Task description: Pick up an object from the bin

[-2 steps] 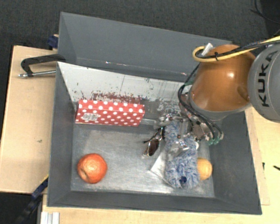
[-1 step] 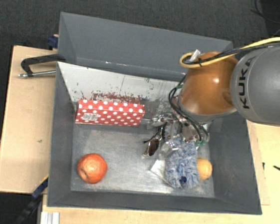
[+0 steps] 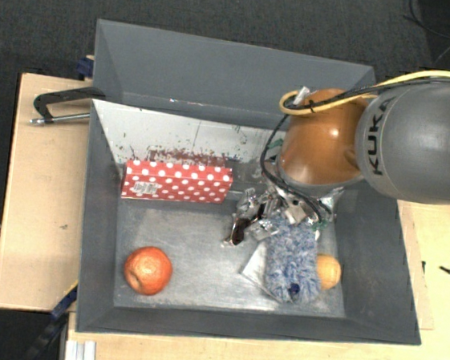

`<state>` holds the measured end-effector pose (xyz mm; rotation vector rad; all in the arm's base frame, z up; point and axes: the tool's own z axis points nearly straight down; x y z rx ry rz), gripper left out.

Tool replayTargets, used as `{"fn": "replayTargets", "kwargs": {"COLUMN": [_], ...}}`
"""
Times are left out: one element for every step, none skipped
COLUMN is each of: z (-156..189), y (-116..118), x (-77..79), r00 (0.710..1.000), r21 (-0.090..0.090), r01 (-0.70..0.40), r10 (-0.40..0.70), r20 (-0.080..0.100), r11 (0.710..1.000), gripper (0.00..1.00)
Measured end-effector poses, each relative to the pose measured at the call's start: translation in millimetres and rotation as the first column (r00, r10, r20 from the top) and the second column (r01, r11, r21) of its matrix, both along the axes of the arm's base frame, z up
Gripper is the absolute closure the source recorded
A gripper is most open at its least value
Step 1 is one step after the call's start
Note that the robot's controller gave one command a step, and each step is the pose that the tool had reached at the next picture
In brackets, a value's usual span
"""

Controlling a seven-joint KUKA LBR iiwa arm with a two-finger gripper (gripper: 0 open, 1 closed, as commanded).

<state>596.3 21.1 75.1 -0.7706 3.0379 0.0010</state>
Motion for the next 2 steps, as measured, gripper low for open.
{"fn": "replayTargets", "kwargs": {"z": [0, 144], "y": [0, -17], "x": [0.0, -4.2], "r00": [1.0, 1.0], "r21": [0.0, -0.001], "r01": [0.0, 0.004], "r10": [0.0, -0.004], "r20": [0.0, 0.001], "r11": [1.0, 1.0], "gripper": [1.0, 1.0]}}
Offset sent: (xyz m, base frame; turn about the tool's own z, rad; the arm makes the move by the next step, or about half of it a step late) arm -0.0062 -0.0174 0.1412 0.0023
